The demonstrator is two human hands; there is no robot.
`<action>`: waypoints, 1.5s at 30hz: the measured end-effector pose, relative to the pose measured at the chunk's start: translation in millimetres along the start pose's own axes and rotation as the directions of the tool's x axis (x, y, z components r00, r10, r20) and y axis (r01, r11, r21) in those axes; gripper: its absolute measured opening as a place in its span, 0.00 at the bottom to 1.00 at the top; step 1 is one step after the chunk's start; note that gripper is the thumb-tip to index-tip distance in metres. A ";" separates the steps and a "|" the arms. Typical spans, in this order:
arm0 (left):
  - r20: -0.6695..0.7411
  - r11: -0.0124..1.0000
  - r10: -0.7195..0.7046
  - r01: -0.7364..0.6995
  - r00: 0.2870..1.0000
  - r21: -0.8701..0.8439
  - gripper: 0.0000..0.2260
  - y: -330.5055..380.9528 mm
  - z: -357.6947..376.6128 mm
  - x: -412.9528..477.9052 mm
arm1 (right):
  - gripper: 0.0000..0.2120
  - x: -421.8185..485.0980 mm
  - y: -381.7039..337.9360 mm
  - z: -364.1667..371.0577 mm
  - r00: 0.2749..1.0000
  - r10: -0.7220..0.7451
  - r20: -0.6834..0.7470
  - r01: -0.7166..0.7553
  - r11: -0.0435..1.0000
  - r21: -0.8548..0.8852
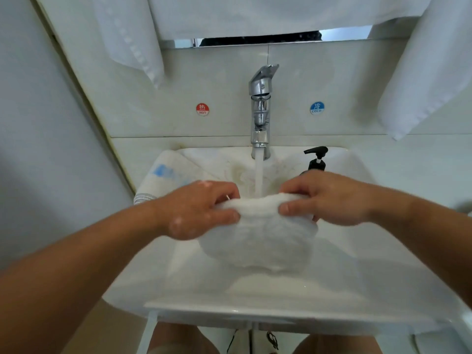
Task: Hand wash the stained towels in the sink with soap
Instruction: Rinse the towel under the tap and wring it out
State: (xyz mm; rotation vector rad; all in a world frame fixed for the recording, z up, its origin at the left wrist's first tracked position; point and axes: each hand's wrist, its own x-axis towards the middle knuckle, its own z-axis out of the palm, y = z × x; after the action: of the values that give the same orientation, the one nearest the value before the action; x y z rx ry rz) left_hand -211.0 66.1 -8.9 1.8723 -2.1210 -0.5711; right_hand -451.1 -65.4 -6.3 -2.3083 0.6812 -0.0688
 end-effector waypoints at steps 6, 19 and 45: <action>0.087 0.993 -0.112 0.116 0.990 -0.033 0.05 -8.3 -13.0 20.1 | 0.06 18.5 1.5 -2.2 0.982 0.173 0.082 -0.185 0.966 0.182; 0.088 0.993 -0.071 0.061 0.994 0.105 0.15 -13.5 75.7 13.3 | 0.27 0.0 27.0 71.4 0.996 0.028 0.084 0.004 0.935 -0.356; 0.171 0.950 -0.205 0.154 0.964 0.271 0.19 -13.7 100.1 45.2 | 0.27 31.4 34.3 95.9 0.991 0.080 0.107 -0.037 0.936 -0.350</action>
State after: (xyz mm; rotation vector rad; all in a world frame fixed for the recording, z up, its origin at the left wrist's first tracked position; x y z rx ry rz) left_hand -249.0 32.4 -107.2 2.2542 -2.2536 -0.5654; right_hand -416.9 -41.3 -104.3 -2.6008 0.7482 0.2358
